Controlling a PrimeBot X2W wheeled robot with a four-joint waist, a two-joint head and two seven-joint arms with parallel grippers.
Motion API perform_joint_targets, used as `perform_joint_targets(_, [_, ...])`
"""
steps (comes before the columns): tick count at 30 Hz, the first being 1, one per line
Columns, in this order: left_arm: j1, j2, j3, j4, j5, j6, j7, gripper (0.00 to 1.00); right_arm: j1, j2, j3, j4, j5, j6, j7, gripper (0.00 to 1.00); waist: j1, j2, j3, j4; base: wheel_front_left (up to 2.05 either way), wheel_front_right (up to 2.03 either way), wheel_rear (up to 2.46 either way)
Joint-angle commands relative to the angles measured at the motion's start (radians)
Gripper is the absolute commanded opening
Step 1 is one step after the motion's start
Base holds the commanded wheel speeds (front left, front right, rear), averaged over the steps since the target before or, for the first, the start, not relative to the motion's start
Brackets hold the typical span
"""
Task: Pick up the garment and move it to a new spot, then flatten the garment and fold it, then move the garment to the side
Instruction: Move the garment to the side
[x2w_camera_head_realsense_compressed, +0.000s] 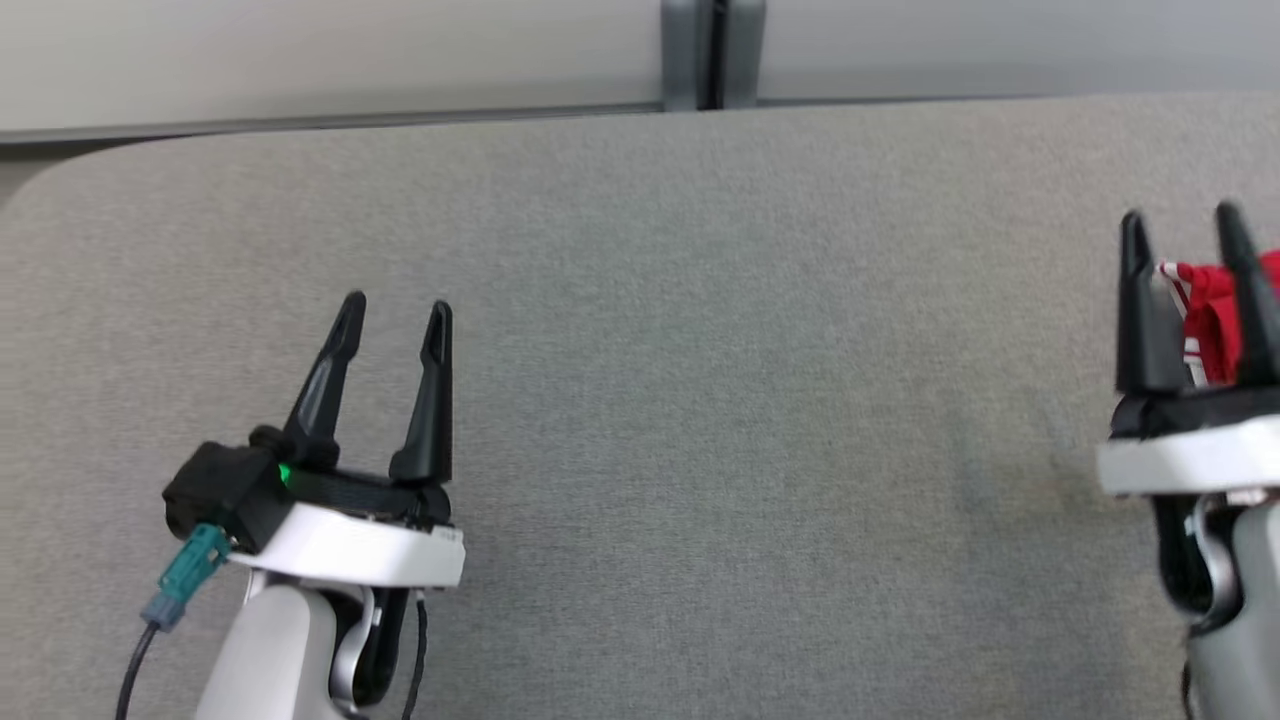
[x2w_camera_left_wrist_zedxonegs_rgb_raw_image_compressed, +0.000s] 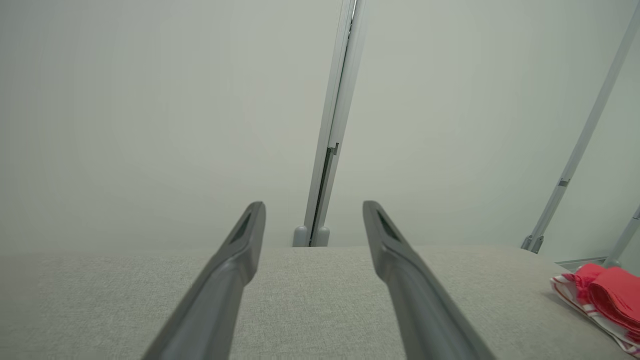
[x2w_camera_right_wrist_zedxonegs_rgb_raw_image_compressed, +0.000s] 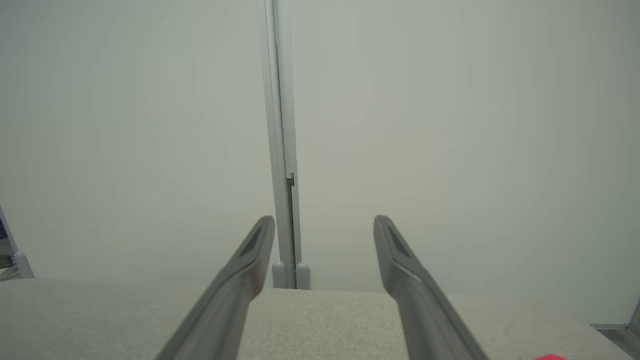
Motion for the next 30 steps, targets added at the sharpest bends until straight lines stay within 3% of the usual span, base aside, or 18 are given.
perform_joint_targets(1, [0.027, 0.003, 0.004, -0.006, -0.007, 0.007, -0.002, 1.00, 0.030, 0.016, -0.009, -0.014, 0.008, -0.002, -0.005, 1.00, 0.0000, -0.0001, -0.033, 0.025, 0.00, 0.00, 0.00])
perform_joint_targets(5, [0.078, 0.002, 0.006, -0.012, -0.010, 0.025, -0.002, 1.00, 0.121, 0.088, -0.015, -0.040, 0.005, -0.002, -0.005, 1.00, 0.0000, -0.0001, -0.062, 0.036, 0.00, 0.00, 0.00])
perform_joint_targets(10, [0.108, 0.002, 0.002, -0.005, -0.001, 0.036, -0.002, 1.00, 0.190, 0.126, -0.002, -0.056, -0.023, -0.001, -0.005, 1.00, 0.0000, -0.0001, -0.076, 0.042, 0.00, 0.00, 0.00])
perform_joint_targets(30, [0.106, 0.003, -0.020, 0.025, 0.047, 0.092, -0.002, 1.00, 0.226, 0.157, -0.001, -0.044, -0.070, -0.001, -0.005, 1.00, 0.0000, -0.0001, -0.073, 0.032, 0.00, 0.00, 0.00])
